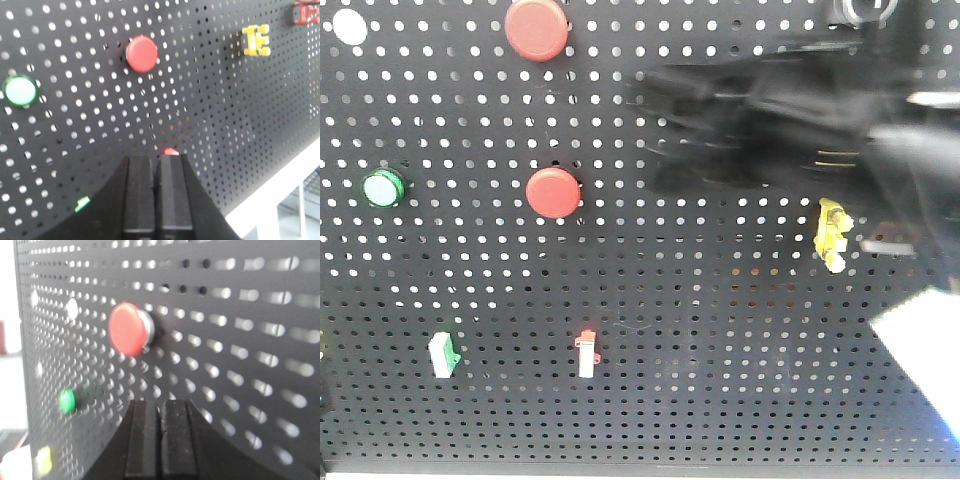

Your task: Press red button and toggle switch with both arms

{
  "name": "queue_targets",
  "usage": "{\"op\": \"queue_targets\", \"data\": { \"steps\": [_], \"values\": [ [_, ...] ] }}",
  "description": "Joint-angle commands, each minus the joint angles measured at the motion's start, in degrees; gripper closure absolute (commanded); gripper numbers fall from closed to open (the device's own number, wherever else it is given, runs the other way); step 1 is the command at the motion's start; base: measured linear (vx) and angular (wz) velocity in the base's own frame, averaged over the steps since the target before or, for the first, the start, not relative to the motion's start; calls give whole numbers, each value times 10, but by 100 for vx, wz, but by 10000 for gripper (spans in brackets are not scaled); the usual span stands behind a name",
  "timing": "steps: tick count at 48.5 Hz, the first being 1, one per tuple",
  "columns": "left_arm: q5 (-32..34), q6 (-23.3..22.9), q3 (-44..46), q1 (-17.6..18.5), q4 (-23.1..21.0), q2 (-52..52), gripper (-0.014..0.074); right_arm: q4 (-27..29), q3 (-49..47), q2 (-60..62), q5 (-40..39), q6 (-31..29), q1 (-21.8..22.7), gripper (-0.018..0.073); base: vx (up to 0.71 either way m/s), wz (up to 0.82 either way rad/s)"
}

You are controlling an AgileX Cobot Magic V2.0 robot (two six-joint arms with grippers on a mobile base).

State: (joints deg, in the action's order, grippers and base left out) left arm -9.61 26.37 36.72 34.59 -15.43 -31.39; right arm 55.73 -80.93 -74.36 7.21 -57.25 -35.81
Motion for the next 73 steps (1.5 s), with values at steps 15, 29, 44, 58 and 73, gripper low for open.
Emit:
{"op": "queue_targets", "data": {
  "steps": [15,29,44,58,73],
  "values": [
    [17,-5,15,-1,-8,-2,594,2,-19,58,-54,30,45,564,0,0],
    [18,-5,15,-1,-8,-2,594,1,6,96,30,71,139,564,0,0],
    [27,-24,15,-1,-8,-2,594,-1,6,79,36,84,142,564,0,0],
    [26,-33,15,-1,-8,-2,594,-29,6,79,13,84,143,564,0,0],
    [26,-33,15,-1,-8,-2,594,-65,6,79,-11,84,143,564,0,0]
  ]
}}
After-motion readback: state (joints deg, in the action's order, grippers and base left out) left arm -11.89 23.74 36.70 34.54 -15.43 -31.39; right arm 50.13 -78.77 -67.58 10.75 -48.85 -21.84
